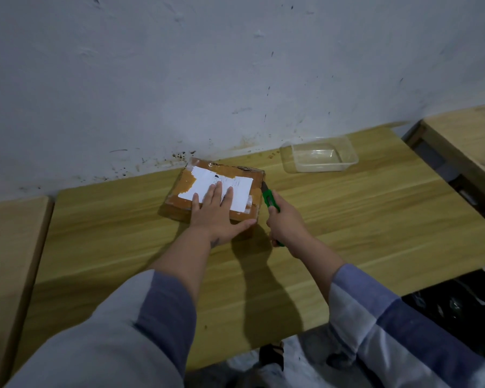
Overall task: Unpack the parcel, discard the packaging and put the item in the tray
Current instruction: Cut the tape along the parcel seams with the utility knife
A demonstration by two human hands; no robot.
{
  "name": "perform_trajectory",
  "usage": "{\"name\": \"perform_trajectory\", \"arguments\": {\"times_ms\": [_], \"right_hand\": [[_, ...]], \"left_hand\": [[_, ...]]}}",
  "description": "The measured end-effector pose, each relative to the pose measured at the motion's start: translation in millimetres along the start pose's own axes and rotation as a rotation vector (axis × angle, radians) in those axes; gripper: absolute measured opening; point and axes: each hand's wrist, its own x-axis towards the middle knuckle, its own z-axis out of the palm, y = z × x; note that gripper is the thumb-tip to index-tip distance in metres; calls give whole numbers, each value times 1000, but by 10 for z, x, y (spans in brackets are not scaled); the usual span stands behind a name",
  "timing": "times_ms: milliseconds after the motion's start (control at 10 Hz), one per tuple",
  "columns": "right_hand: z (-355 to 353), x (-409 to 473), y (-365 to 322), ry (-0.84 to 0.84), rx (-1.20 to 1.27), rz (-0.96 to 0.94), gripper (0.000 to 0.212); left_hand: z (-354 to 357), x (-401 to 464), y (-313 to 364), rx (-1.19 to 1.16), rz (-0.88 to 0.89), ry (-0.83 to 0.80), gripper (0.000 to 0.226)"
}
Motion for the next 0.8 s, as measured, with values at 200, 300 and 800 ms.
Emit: {"name": "perform_trajectory", "arguments": {"times_ms": [200, 300, 800], "right_hand": [[78, -206, 64, -1, -102, -5, 52], [82, -266, 90, -1, -135, -14, 53], [69, -414, 140, -68, -55, 19, 55]], "left_hand": [[34, -13, 30, -4, -18, 42, 102], [43, -1, 32, -4, -20, 48, 103], [65, -11, 31, 15, -25, 51, 105]]}}
